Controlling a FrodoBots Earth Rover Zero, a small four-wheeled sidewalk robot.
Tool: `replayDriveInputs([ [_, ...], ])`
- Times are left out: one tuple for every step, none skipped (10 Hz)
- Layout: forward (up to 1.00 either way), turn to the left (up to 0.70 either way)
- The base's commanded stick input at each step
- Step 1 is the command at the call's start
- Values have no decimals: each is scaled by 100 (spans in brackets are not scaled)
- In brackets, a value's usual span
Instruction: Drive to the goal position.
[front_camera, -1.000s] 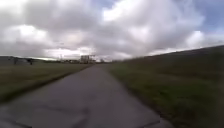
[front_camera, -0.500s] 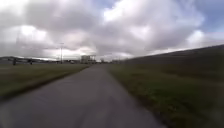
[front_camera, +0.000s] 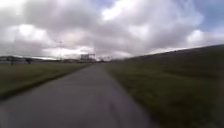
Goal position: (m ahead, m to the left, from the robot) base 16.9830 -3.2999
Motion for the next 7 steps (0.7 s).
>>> replayDriveInputs([
  [100,40],
  [100,40],
  [100,9],
  [100,0],
  [100,0],
  [100,0],
  [100,0],
])
